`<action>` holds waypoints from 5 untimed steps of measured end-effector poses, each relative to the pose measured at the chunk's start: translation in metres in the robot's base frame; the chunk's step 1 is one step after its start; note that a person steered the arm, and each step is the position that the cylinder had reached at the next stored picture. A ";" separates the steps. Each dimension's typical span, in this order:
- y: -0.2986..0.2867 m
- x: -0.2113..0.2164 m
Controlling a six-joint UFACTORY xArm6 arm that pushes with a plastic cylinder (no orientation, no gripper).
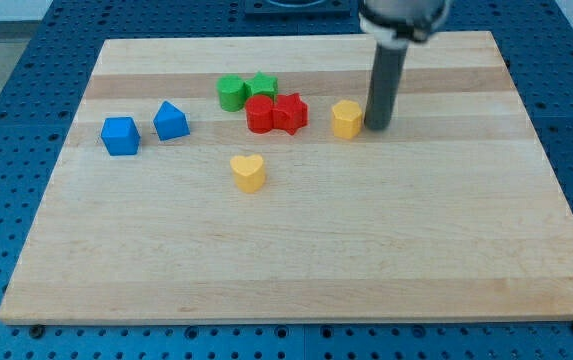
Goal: Push the yellow hexagon parallel to the yellow heart
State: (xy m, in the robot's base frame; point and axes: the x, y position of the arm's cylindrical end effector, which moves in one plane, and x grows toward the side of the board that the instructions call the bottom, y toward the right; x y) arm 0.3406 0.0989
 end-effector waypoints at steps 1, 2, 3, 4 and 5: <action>-0.025 -0.081; -0.029 -0.081; -0.029 -0.075; -0.030 -0.044; -0.040 -0.003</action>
State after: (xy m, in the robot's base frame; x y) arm 0.3375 0.0586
